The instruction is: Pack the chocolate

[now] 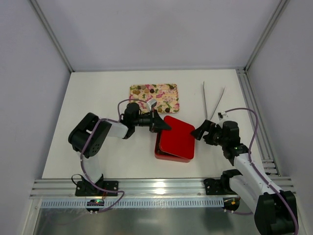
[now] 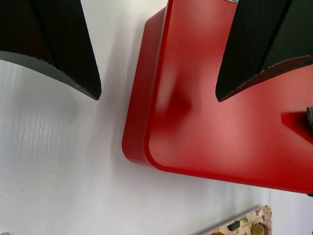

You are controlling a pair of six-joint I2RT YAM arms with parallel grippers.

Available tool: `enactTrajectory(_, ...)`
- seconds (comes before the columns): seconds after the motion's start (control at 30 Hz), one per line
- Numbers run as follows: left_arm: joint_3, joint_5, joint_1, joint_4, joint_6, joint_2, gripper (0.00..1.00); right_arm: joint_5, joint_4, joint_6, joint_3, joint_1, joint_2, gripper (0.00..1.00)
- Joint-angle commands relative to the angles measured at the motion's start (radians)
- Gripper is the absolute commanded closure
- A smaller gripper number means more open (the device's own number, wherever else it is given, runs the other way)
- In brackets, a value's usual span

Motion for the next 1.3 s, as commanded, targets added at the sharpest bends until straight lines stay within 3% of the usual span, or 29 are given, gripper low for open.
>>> enactTrajectory(0.0, 0.001, 0.033, 0.016, 0.069, -0.007, 0.014, 0.99, -0.024, 0.101, 0.02, -0.016, -0.001, -0.001, 0.02)
enactTrajectory(0.2, -0.005, 0.04, 0.031, 0.092, -0.021, 0.032, 0.95, -0.036, 0.161, 0.037, -0.046, 0.01, 0.006, 0.02)
enactTrajectory(0.53, -0.01, 0.04, 0.042, 0.109, -0.032, 0.049, 0.91, -0.082, 0.413, 0.167, -0.129, 0.053, 0.129, 0.05)
enactTrajectory(0.97, -0.016, 0.039, 0.048, 0.11, -0.033, 0.057, 0.84, -0.105, 0.516, 0.292, -0.137, 0.102, 0.141, 0.08)
enactTrajectory(1.27, -0.024, 0.033, 0.051, 0.104, -0.033, 0.058, 0.69, -0.117, 0.536, 0.316, -0.139, 0.106, 0.14, 0.08)
